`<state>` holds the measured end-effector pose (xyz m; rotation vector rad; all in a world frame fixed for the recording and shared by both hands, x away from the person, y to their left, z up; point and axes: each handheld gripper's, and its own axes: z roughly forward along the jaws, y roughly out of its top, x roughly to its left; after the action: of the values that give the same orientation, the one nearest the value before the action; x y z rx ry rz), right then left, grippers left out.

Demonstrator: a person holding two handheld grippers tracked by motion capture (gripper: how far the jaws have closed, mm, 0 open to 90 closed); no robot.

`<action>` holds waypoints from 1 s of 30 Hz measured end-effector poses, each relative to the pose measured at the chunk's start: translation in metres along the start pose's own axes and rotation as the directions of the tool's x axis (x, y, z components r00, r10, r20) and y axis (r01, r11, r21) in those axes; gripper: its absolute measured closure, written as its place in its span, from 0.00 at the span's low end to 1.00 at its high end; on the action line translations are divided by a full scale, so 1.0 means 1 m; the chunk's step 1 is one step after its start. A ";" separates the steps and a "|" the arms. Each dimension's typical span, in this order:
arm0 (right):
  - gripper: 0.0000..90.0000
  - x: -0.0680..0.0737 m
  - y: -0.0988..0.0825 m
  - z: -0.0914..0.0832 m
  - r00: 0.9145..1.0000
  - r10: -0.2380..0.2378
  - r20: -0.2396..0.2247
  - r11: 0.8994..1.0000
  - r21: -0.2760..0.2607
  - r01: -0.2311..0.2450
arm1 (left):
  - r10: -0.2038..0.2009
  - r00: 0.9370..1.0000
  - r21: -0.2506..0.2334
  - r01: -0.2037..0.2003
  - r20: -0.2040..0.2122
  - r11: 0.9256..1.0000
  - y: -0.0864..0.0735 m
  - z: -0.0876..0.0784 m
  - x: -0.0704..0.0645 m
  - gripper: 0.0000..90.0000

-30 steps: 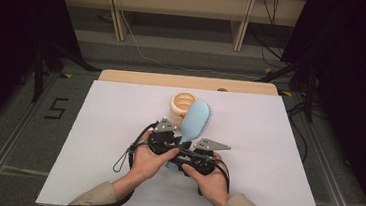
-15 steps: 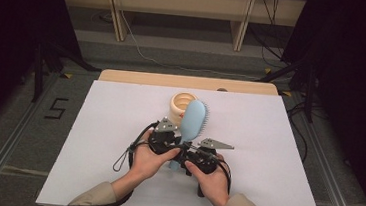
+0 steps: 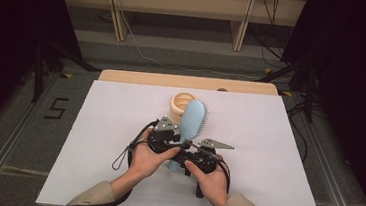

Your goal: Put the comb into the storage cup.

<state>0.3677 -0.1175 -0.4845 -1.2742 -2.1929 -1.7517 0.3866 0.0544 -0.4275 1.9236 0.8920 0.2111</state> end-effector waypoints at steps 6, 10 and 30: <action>0.75 0.000 0.001 0.000 1.000 0.002 -0.001 1.000 -0.003 -0.002 | 0.009 1.000 0.002 -0.009 -0.012 1.000 0.003 -0.001 0.002 0.50; 0.75 -0.001 0.001 -0.001 1.000 0.007 0.000 1.000 -0.006 -0.007 | 0.002 1.000 0.003 -0.002 -0.019 1.000 0.003 -0.001 0.003 0.40; 0.75 -0.006 0.004 -0.005 1.000 0.019 0.010 1.000 0.000 -0.019 | 0.034 0.998 0.027 -0.033 -0.057 0.999 0.012 -0.022 0.009 0.07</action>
<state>0.3724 -0.1246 -0.4825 -1.3019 -2.1782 -1.7430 0.3879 0.0728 -0.4077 1.9666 0.9047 0.2771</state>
